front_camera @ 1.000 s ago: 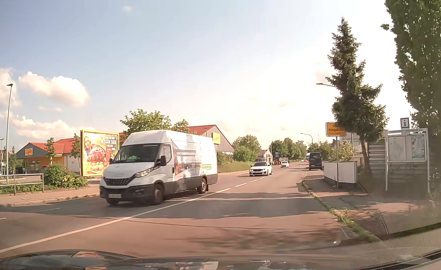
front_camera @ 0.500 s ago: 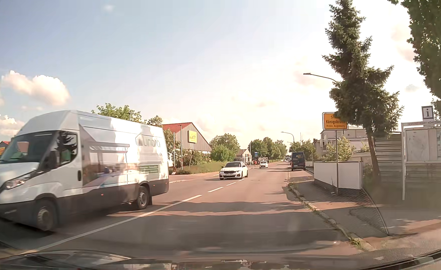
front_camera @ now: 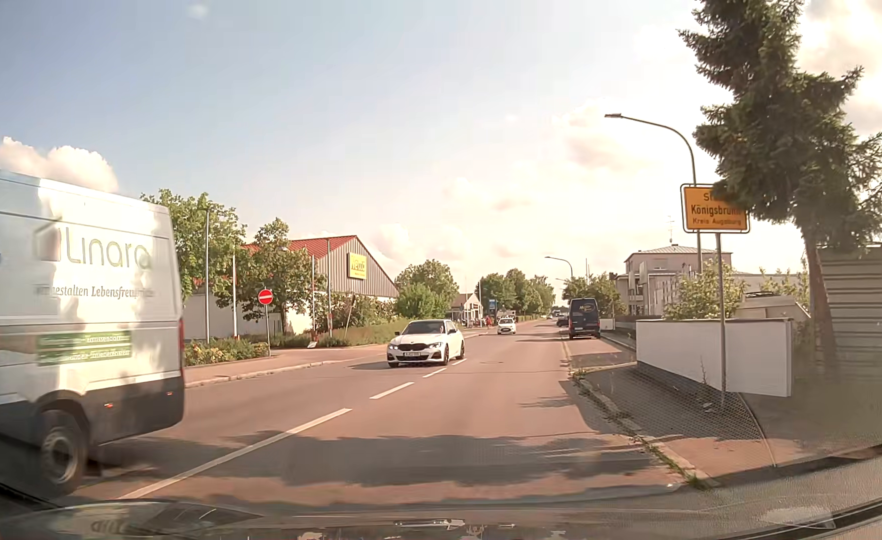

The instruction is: Follow the waypoints while adhering to traffic rules and regulations

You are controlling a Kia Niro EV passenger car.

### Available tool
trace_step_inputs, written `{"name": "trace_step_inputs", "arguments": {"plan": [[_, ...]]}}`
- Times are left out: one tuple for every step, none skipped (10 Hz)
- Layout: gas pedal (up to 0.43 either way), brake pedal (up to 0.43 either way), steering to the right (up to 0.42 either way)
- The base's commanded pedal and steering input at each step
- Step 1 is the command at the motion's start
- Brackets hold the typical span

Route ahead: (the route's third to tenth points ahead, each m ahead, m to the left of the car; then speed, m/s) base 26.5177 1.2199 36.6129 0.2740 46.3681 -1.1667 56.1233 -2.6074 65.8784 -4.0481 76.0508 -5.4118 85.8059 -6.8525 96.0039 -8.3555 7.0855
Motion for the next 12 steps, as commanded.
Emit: {"name": "trace_step_inputs", "arguments": {"plan": [[0.13,0.012,0.008],[0.13,0.018,0.008],[0.13,0.018,0.011],[0.13,0.012,0.014],[0.13,0.012,0.019],[0.138,0.018,0.025],[0.138,0.012,0.033],[0.138,0.012,0.041],[0.138,0.012,0.045],[0.138,0.012,0.045],[0.15,0.012,0.038],[0.15,0.012,0.032]]}}
